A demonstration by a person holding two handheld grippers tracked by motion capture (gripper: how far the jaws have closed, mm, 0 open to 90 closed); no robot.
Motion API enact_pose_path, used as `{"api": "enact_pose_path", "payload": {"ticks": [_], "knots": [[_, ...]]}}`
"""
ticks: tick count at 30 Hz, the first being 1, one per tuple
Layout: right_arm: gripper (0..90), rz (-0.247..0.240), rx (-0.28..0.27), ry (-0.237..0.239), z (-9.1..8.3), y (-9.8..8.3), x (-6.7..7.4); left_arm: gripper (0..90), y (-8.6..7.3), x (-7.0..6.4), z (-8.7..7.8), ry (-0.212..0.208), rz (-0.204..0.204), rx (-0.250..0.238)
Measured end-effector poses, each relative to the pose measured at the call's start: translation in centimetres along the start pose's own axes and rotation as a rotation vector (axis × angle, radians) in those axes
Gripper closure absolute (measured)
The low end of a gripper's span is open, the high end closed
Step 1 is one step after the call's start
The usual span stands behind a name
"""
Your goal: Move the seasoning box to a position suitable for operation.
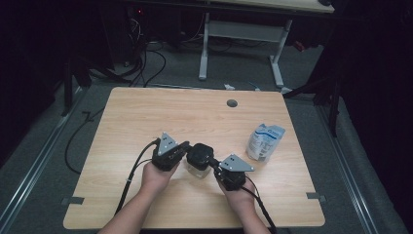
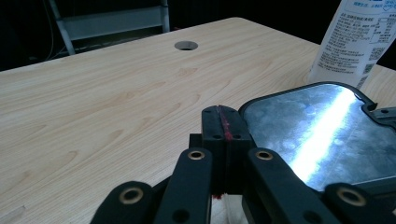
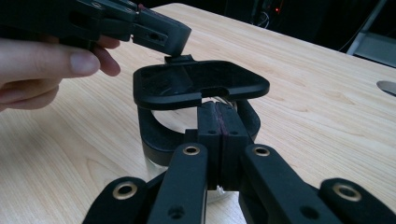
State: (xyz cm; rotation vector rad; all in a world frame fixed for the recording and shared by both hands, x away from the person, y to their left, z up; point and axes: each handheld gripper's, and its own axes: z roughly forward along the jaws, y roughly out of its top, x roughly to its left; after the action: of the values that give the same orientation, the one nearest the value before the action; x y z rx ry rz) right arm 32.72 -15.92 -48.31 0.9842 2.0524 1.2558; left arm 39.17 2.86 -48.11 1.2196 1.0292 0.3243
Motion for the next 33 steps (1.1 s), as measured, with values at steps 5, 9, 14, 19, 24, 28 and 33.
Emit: {"api": "enact_pose_path", "payload": {"ticks": [5, 9, 14, 19, 24, 28, 33], "knots": [[89.5, 0.008, 0.000, 0.003, 0.2, 0.2, 0.0, 89.9, 0.1, 0.1, 0.1, 0.001, -0.021, 0.003], [89.5, 0.008, -0.005, 0.007, 0.2, 0.1, 0.1, 89.9, 0.2, 0.2, -0.4, -0.007, -0.026, 0.009], [89.5, 0.013, -0.011, 0.014, 0.1, 0.2, 0.0, 89.8, 0.4, 0.8, -1.7, -0.002, -0.033, 0.009], [89.5, 0.018, -0.016, 0.018, 0.0, 0.4, 0.0, 84.3, 0.1, 1.3, -3.3, 0.004, -0.030, 0.018], [89.5, 0.012, -0.012, 0.016, 0.0, 0.7, 0.1, 67.1, -0.3, 1.7, -4.6, 0.007, -0.027, 0.017], [89.4, 0.006, -0.010, 0.012, 0.0, 1.0, 0.1, 50.1, -0.7, 1.9, -5.8, -0.102, -0.049, 0.081], [89.4, -0.001, -0.013, 0.011, 0.0, 1.2, 0.2, 41.3, -0.8, 1.5, -6.0, -0.121, -0.050, 0.096]]}}
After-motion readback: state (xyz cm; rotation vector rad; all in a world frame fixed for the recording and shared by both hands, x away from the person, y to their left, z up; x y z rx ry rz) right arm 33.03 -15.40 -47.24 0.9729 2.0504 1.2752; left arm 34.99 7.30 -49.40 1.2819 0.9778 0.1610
